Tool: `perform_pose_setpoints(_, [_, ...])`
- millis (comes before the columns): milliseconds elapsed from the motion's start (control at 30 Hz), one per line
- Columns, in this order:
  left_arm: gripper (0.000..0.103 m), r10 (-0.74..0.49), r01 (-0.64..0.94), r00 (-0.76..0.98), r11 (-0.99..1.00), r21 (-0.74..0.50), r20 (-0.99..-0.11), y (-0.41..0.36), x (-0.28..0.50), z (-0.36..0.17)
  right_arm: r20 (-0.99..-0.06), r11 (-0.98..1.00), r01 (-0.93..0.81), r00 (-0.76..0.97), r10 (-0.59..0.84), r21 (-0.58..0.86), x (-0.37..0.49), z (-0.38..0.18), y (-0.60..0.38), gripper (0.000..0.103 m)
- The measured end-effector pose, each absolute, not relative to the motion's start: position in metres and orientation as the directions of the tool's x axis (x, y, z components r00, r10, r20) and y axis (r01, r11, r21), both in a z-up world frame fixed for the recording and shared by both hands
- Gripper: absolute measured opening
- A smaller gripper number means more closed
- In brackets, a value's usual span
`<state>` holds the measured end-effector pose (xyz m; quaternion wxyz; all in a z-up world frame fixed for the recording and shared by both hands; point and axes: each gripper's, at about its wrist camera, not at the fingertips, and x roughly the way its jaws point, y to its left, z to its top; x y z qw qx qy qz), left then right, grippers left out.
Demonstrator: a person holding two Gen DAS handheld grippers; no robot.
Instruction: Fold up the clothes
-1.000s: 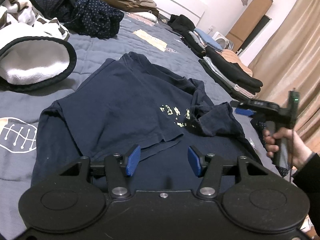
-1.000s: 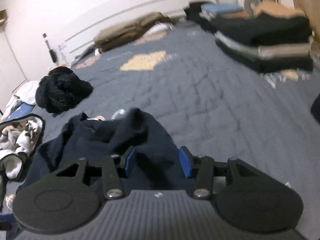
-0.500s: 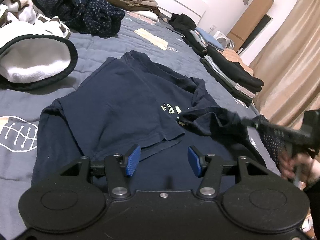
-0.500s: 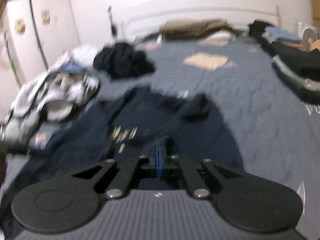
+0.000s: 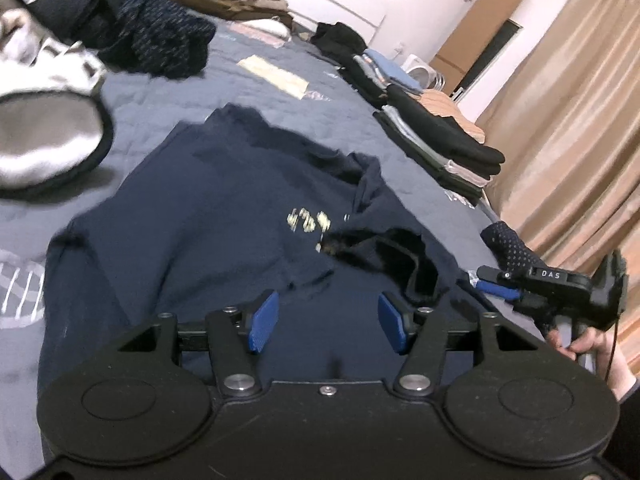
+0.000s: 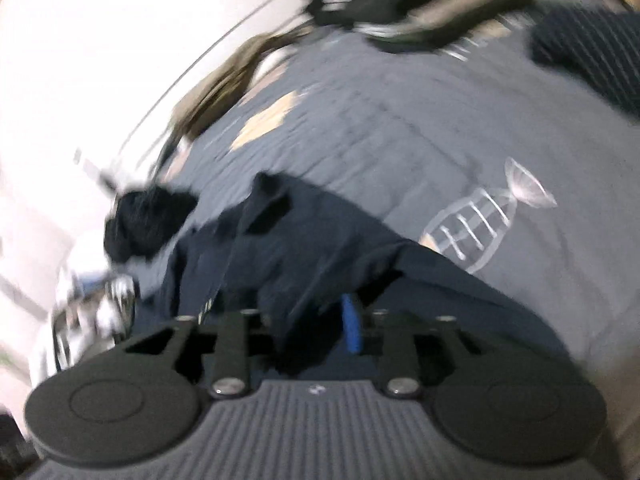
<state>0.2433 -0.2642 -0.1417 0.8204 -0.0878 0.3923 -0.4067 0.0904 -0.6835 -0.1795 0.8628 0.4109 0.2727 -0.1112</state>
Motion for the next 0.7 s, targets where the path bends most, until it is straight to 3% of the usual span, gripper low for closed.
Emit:
perform_pose_setpoints(233, [0.058, -0.750, 0.747, 0.307, 0.572, -0.340, -0.586, -0.362, 0.295, -0.117, -0.577, 0.467, 0.496, 0.816, 0.038, 0.732, 0.106, -0.215, -0.711, 0.038])
perform_pose_setpoints(567, [0.059, -0.654, 0.801, 0.267, 0.559, -0.215, -0.708, -0.497, 0.354, -0.156, -0.538, 0.384, 0.495, 0.843, 0.006, 0.780, 0.124, -0.233, -0.723, 0.038])
perform_pose_setpoints(667, [0.055, -0.608, 0.814, 0.258, 0.555, -0.169, -0.751, -0.529, 0.366, -0.168, -0.525, 0.363, 0.492, 0.851, -0.009, 0.791, 0.129, -0.238, -0.725, 0.036])
perform_pose_setpoints(700, [0.040, -0.592, 0.819, 0.256, 0.553, -0.154, -0.764, -0.539, 0.369, -0.173, -0.523, 0.365, 0.493, 0.852, -0.020, 0.790, 0.129, -0.240, -0.724, 0.028])
